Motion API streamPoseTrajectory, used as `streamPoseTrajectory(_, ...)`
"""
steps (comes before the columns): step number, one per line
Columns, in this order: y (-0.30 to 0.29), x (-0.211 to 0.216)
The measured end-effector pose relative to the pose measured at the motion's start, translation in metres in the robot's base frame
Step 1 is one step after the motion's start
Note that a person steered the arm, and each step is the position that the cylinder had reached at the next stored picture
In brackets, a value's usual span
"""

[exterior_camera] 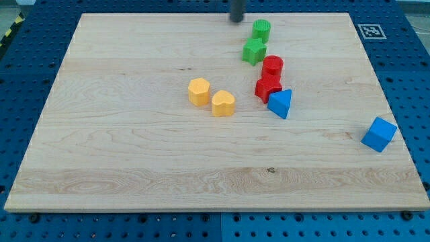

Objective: Push the green star into the green circle

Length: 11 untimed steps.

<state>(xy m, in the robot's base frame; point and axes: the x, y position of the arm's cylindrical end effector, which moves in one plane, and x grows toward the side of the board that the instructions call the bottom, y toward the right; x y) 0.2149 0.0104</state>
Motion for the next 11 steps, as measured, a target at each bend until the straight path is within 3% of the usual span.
streamPoseTrajectory(1, -0.039, 0.039)
streamPoseTrajectory(2, -0.041, 0.078)
streamPoseTrajectory(4, -0.006, 0.093)
streamPoseTrajectory(5, 0.011, 0.120)
streamPoseTrajectory(7, 0.054, 0.111)
streamPoseTrajectory(9, 0.041, 0.108)
streamPoseTrajectory(11, 0.018, 0.051)
